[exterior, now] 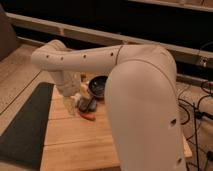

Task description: Drag the pepper across the table

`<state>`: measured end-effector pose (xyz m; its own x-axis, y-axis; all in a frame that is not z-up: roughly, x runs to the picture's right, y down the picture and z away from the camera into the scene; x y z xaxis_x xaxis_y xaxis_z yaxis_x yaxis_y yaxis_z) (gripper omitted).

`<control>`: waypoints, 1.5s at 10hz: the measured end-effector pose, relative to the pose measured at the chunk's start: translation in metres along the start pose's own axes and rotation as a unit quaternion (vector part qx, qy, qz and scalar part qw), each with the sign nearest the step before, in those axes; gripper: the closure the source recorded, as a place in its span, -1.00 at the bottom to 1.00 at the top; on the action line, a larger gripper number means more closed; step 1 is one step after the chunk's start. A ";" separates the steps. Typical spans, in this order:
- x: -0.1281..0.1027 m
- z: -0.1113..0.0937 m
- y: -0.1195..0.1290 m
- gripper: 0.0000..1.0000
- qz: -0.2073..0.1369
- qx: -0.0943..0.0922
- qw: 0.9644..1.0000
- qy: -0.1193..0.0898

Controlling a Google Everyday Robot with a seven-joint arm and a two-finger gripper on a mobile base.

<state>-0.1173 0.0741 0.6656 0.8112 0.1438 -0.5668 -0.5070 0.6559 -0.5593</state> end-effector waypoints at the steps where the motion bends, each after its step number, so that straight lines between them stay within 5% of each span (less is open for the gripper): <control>1: -0.001 0.000 -0.004 -0.30 -0.002 0.005 1.000 -0.006; 4: -0.007 -0.002 -0.061 -0.30 -0.036 0.073 0.994 -0.069; 6: -0.006 -0.002 -0.110 -0.30 -0.063 0.112 0.982 -0.139; 7: -0.004 0.000 -0.120 -0.30 -0.069 0.114 0.977 -0.166; 8: -0.003 0.008 -0.123 -0.30 -0.072 0.104 0.973 -0.194; 10: -0.003 0.034 -0.106 -0.30 -0.072 0.050 0.970 -0.228; 13: 0.001 0.077 -0.081 -0.30 -0.101 -0.020 0.972 -0.213; 15: -0.001 0.082 -0.078 -0.30 -0.112 -0.026 0.971 -0.208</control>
<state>-0.0551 0.0831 0.7593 0.9449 0.2956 -0.1409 -0.3099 0.6686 -0.6759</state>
